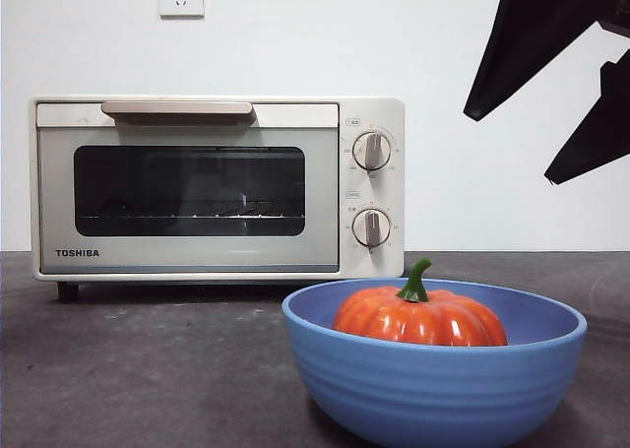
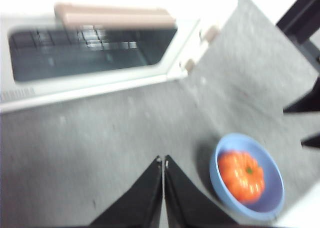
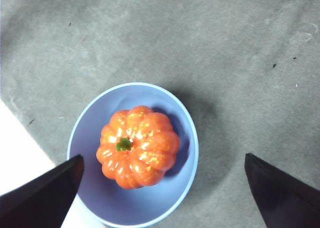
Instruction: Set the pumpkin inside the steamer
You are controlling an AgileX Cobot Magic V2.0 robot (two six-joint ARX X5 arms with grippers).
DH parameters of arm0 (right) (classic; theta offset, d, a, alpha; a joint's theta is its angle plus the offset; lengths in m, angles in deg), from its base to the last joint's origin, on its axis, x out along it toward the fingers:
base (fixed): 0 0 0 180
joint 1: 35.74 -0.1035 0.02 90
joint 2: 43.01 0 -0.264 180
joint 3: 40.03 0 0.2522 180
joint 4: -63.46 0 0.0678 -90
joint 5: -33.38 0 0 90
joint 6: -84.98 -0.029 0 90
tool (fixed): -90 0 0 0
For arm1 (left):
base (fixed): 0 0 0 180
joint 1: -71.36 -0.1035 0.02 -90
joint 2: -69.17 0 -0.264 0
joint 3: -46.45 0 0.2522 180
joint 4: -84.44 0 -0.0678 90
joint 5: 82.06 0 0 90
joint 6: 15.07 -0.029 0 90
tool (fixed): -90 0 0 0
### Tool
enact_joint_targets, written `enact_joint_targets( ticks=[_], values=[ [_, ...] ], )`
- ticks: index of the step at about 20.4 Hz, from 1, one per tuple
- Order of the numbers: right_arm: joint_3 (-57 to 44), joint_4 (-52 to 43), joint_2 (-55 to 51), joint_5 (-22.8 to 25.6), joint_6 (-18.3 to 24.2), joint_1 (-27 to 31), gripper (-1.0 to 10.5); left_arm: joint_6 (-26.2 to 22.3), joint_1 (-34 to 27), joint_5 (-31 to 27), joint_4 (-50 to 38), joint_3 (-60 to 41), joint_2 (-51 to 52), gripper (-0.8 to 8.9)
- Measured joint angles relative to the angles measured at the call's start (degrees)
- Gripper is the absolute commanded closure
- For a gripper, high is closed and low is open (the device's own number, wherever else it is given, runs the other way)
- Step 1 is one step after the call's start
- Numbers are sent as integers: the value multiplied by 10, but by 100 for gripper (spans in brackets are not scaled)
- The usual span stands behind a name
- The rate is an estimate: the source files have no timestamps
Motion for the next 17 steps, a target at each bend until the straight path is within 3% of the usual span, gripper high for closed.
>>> enact_joint_targets(
  ticks=[6, 11, 17],
  values=[
    [0, 0, 0, 0, 0, 0, 442, 66, 28, -21, -162, 31, -93, 797],
    [0, 0, 0, 0, 0, 0, 442, 75, 57, -71, -211, 63, -172, 797],
    [0, 0, 0, 0, 0, 0, 442, 76, 90, -80, -286, 80, -265, 797]
  ],
)
